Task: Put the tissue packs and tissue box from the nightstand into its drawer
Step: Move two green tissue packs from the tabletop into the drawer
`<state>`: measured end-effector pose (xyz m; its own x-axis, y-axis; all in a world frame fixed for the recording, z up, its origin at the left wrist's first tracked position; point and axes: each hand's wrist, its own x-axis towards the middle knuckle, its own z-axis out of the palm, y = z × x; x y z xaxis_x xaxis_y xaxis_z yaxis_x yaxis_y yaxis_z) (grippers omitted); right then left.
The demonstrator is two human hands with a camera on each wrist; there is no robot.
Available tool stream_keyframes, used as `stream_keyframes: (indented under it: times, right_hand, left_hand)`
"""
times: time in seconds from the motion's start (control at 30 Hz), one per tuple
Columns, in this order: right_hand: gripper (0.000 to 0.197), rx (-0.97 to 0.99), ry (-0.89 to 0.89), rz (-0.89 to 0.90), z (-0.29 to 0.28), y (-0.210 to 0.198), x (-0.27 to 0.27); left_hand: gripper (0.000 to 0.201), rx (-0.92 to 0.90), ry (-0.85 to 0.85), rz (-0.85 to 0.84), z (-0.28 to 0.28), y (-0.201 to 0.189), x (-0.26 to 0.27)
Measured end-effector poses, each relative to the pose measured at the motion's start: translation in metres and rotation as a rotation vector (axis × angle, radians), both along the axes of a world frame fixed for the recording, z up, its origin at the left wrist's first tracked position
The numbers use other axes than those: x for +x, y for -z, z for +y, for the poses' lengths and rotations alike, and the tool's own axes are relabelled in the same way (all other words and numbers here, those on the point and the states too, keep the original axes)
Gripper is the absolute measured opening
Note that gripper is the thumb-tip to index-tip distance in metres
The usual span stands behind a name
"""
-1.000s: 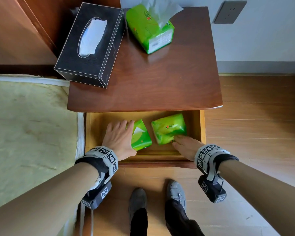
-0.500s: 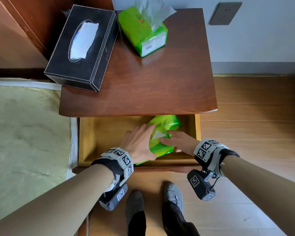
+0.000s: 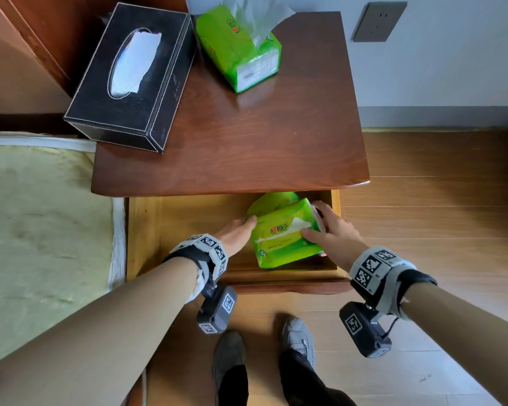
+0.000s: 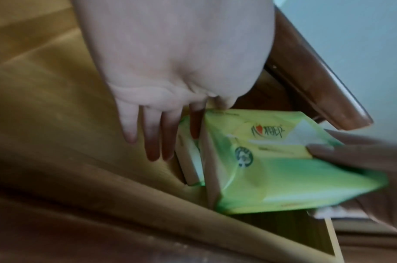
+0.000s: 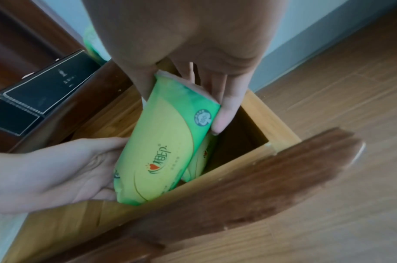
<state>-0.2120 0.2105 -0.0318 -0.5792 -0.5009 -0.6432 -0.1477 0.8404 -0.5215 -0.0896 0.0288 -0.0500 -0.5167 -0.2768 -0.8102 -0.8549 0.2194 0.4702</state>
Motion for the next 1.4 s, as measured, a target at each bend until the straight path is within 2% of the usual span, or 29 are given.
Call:
stream_keyframes:
  times: [0.07, 0.13, 0.2, 0.27, 0.33, 0.4, 0.5, 0.63, 0.7, 0.8, 0.9, 0.93, 1.07, 1.17, 1.27, 1.4]
  right_hand:
    - [0.069, 0.048, -0.063, 0.057, 0.002, -0.005, 0.002]
    - [0.071, 0.066, -0.057, 0.051, 0.006, -0.009, 0.005]
    - [0.071, 0.076, -0.052, 0.049, 0.012, -0.009, 0.007]
    - [0.071, 0.090, -0.065, 0.064, 0.012, -0.009, 0.008]
    - [0.071, 0.116, -0.092, 0.076, 0.009, -0.006, 0.010]
    - [0.070, 0.133, -0.106, 0.068, 0.005, -0.002, 0.012]
    - [0.071, 0.182, -0.113, 0.038, 0.001, 0.012, 0.017]
    - [0.071, 0.299, -0.138, -0.019, 0.000, 0.029, 0.021]
    - [0.076, 0.304, -0.144, 0.021, -0.003, 0.029, 0.022]
    - [0.073, 0.266, -0.204, 0.048, -0.007, 0.025, 0.023]
    - [0.069, 0.298, -0.270, 0.042, -0.012, 0.028, 0.021]
    - [0.066, 0.307, -0.283, 0.046, -0.013, 0.029, 0.020]
    - [0.051, 0.332, -0.322, 0.031, -0.018, 0.035, 0.020]
    - [0.052, 0.297, -0.265, 0.023, -0.018, 0.037, 0.017]
    - [0.056, 0.166, -0.179, 0.076, -0.017, 0.032, 0.015]
    - [0.055, 0.102, -0.175, 0.096, -0.012, 0.031, 0.008]
  left_hand:
    - [0.061, 0.118, -0.113, -0.005, 0.004, 0.009, -0.004]
    - [0.043, 0.180, -0.220, 0.027, 0.007, 0.009, -0.011]
    - [0.037, 0.211, -0.297, 0.091, 0.009, 0.007, -0.017]
    - [0.037, 0.191, -0.318, 0.129, 0.007, 0.008, -0.023]
    - [0.021, 0.150, -0.335, 0.158, 0.003, 0.012, -0.025]
    - [0.021, 0.129, -0.335, 0.153, -0.003, 0.018, -0.028]
    - [0.054, 0.115, -0.317, 0.187, -0.010, 0.019, -0.027]
    - [0.073, 0.110, -0.281, 0.252, -0.013, 0.029, -0.015]
    - [0.080, 0.106, -0.300, 0.191, -0.010, 0.029, -0.007]
    - [0.075, 0.129, -0.336, 0.093, -0.006, 0.027, 0.003]
    - [0.049, 0.180, -0.350, 0.150, -0.003, 0.027, 0.000]
    - [0.047, 0.197, -0.353, 0.163, -0.001, 0.027, -0.004]
    - [0.056, 0.224, -0.350, 0.197, 0.000, 0.039, -0.015]
    - [0.068, 0.186, -0.386, 0.221, 0.000, 0.046, -0.020]
    - [0.080, 0.163, -0.401, 0.278, -0.003, 0.046, -0.025]
    - [0.075, 0.064, -0.299, 0.306, -0.005, 0.048, -0.040]
